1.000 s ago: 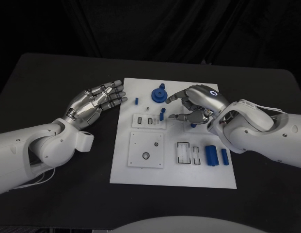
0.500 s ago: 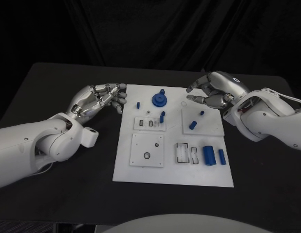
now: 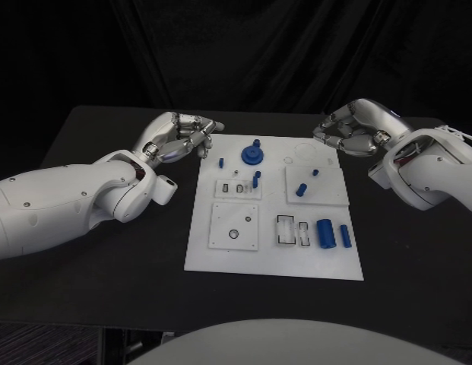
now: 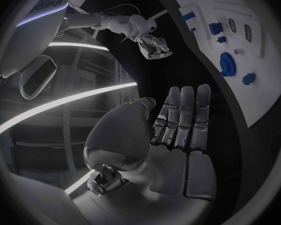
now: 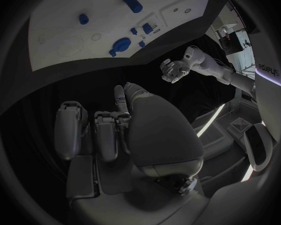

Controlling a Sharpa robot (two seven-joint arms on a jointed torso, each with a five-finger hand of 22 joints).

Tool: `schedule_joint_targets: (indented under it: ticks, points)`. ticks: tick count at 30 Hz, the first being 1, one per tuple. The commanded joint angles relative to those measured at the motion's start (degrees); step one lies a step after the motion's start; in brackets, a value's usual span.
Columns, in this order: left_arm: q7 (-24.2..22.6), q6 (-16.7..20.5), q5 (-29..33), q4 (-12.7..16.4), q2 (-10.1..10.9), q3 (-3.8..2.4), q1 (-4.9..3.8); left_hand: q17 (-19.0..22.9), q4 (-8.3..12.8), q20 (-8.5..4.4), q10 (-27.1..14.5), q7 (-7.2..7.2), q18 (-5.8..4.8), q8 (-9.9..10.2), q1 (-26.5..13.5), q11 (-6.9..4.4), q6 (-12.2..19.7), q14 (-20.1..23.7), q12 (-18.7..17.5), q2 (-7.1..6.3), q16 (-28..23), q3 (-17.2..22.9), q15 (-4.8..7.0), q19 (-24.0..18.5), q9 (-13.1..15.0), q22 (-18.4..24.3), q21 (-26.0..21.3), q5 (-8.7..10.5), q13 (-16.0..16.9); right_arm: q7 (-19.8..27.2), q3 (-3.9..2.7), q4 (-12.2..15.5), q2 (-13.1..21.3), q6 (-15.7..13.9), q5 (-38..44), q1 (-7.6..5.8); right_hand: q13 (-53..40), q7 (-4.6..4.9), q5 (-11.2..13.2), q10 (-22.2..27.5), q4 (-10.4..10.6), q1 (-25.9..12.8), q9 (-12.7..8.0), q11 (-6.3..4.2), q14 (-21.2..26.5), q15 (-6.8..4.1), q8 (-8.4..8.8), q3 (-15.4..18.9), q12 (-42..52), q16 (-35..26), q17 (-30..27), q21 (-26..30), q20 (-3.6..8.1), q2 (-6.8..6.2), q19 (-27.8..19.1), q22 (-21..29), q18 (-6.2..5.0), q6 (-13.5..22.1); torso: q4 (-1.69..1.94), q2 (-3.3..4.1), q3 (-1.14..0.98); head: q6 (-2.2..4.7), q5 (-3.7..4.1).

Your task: Assemble the parts on the task board

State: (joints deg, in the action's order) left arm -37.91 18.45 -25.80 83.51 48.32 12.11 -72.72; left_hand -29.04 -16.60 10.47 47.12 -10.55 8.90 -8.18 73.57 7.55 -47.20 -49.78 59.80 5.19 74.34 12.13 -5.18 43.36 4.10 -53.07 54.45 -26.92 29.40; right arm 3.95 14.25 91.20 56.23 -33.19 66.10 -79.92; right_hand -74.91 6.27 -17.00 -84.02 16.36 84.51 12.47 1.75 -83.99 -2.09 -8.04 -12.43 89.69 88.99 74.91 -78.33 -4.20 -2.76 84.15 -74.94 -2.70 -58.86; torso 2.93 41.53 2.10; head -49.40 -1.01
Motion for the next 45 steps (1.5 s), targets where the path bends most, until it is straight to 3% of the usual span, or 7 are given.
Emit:
schedule_joint_targets:
  ticks: [1,2,5,10,22,33,45]
  points:
    - [4.8,0.8,-6.9,-0.4,-0.8,-0.05,-0.36,-43.7,-0.5,-1.43,27.2,0.90,0.83,-1.8,-3.8,-1.86,-2.1,-28.3,24.2,0.82,15.7,-0.5,2.30,11.8,0.1,-0.7,-6.9,1.36,42.8,-0.9,-0.03,-0.7,-0.3,3.2,-2.6,0.18,-15.0,-0.02,-0.2,-5.9,-0.1,0.0,0.1,0.25,-5.4,0.42,-0.22,-0.4,0.3,-0.2,13.9,-0.3,-0.38,0.54,0.2,-11.6,0.02,-0.3,-0.16,-1.15,-0.96,-0.05,-0.24]
    - [6.0,0.9,-8.1,-0.5,-1.0,-0.05,-0.45,-57.0,-0.5,-1.98,37.5,0.56,-2.10,-2.4,-2.8,-2.35,-2.6,-37.5,28.6,0.63,16.0,-0.2,2.36,22.6,0.2,-15.3,10.5,0.27,54.7,-1.1,-0.03,-0.9,-0.5,3.4,-2.6,0.19,-15.0,-0.02,-0.2,-5.9,-0.1,0.0,0.1,0.25,-5.4,0.42,-0.22,-0.4,0.3,-0.2,13.9,-0.3,-0.38,0.54,0.2,-11.6,0.02,-0.3,-0.20,-1.30,-1.07,0.10,-0.35]
    - [10.6,1.2,-12.9,-0.5,-1.5,-0.06,-0.84,-61.0,-0.1,-2.46,42.9,1.30,-5.19,-3.6,0.6,-2.58,-3.5,-40.2,30.2,-0.14,15.7,1.3,2.35,32.0,0.9,-28.6,25.8,-0.38,60.6,-1.6,-0.03,-1.4,-1.0,4.2,-2.7,0.22,-15.0,-0.02,-0.3,-5.9,-0.1,0.0,0.1,0.24,-5.4,0.42,-0.22,-0.4,0.3,-0.3,13.8,-0.2,-0.38,0.57,0.2,-11.5,-0.01,-0.3,-0.51,-1.74,-1.56,0.03,-0.69]
    - [22.1,-0.4,-22.3,-0.7,-3.6,-0.05,-2.49,-61.0,0.1,-2.76,42.9,2.73,-6.97,-6.4,0.9,-3.66,-5.6,-40.2,30.2,-1.50,15.7,0.3,3.74,39.5,3.2,-34.4,32.6,1.70,60.6,-2.5,-0.04,-1.9,-1.7,5.3,-2.7,0.24,-15.0,-0.01,-0.3,-5.9,-0.1,0.0,0.1,0.24,-5.4,0.40,-0.18,-0.4,0.2,-0.4,13.7,-0.1,-0.37,0.58,0.1,-11.5,-0.04,-0.2,-1.10,-2.40,-2.31,-0.47,-1.27]
    - [44.6,-11.9,-33.2,-1.5,-9.5,-0.06,-5.30,-61.0,0.4,-4.41,42.9,4.17,-8.90,-12.5,0.5,-5.14,-4.5,-40.2,30.2,-1.62,15.7,-3.3,5.22,46.6,11.5,-36.9,35.6,13.80,60.6,-4.3,-0.05,-3.0,-3.2,8.1,-2.8,0.26,-15.0,0.00,-0.6,-5.9,-0.2,0.1,0.1,0.21,-5.4,0.35,-0.02,-0.6,0.3,-0.3,13.8,0.0,-0.34,0.63,0.1,-11.4,-0.08,0.0,-2.01,-3.69,-4.35,-0.60,-0.92]
    - [60.5,-20.0,-39.7,-1.6,-12.9,-0.11,-5.66,-61.0,0.2,-6.92,42.9,6.55,-8.90,-24.6,-6.4,-7.39,-1.8,-40.2,30.2,-0.81,15.7,-9.0,7.37,46.6,29.7,-36.9,35.6,16.03,60.6,-5.2,-0.04,-3.0,-3.5,9.1,-2.8,0.23,-15.0,-0.01,-1.1,-5.9,-0.5,0.4,0.1,0.19,-5.4,0.31,0.04,-0.8,0.3,-0.3,13.8,0.0,-0.30,0.62,0.1,-11.4,-0.10,0.0,-2.14,-3.89,-4.80,-0.60,0.29]
    - [71.0,-25.1,-41.3,-2.4,-16.3,-0.73,-5.70,-61.0,0.1,-9.40,42.9,8.46,-8.90,-29.8,-10.9,-9.18,-3.2,-40.2,30.2,-0.79,15.7,-11.9,9.09,46.6,41.2,-36.9,35.6,17.31,60.6,-5.8,-0.04,-3.2,-3.7,9.9,-2.8,0.23,-14.9,-0.05,-1.8,-5.8,-0.6,0.5,0.2,0.15,-5.4,0.28,-0.02,-0.9,0.2,-0.4,13.7,0.2,-0.27,0.57,0.1,-11.4,-0.13,-0.2,-3.18,-3.73,-5.78,-0.60,-0.58]
